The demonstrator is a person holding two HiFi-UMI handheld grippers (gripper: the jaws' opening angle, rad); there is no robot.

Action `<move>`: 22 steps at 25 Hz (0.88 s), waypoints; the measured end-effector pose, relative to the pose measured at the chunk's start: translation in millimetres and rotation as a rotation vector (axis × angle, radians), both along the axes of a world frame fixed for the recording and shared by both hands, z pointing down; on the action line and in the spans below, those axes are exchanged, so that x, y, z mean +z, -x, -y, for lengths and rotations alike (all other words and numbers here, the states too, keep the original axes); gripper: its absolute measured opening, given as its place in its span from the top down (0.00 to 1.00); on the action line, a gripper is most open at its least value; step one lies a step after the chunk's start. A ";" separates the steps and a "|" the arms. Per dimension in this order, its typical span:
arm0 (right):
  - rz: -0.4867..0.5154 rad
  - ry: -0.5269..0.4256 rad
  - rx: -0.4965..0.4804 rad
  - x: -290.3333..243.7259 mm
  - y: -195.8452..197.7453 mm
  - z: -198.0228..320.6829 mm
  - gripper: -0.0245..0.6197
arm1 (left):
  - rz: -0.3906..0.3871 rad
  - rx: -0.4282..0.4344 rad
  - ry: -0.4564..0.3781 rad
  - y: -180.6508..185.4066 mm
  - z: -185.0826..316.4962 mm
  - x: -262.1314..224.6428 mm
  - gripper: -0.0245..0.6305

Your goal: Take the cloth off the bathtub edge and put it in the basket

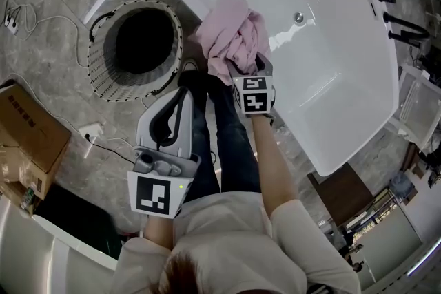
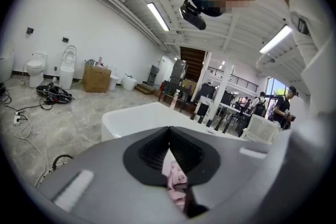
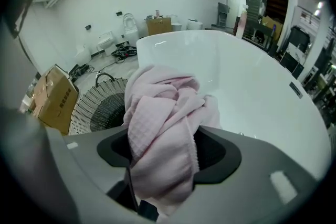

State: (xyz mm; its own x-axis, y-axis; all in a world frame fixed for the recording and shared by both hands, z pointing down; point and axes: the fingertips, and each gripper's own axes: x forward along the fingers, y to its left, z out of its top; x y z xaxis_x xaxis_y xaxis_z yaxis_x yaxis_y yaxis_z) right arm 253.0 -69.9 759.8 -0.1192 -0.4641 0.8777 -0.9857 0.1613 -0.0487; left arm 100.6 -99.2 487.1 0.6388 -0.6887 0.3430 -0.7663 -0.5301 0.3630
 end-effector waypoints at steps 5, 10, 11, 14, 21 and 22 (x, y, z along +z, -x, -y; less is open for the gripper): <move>0.006 -0.033 -0.014 -17.6 -0.4 -0.5 0.61 | -0.001 -0.003 -0.006 4.7 0.4 -4.4 0.94; 0.041 -0.084 0.064 -40.1 -8.4 -5.0 0.74 | -0.005 -0.004 -0.016 6.5 0.4 -12.4 0.94; 0.051 -0.108 0.084 -47.8 -10.9 -4.4 0.74 | -0.004 -0.003 -0.019 6.2 0.3 -15.0 0.94; 0.100 -0.218 0.144 -84.3 -18.3 8.2 0.75 | 0.000 0.001 -0.042 5.9 4.5 -23.3 0.94; 0.223 -0.464 0.195 -195.0 -20.7 36.3 0.75 | -0.006 -0.009 -0.105 2.9 13.9 -53.6 0.94; 0.238 -0.498 0.204 -213.2 -21.7 39.6 0.75 | -0.007 -0.007 -0.117 1.9 14.3 -60.2 0.94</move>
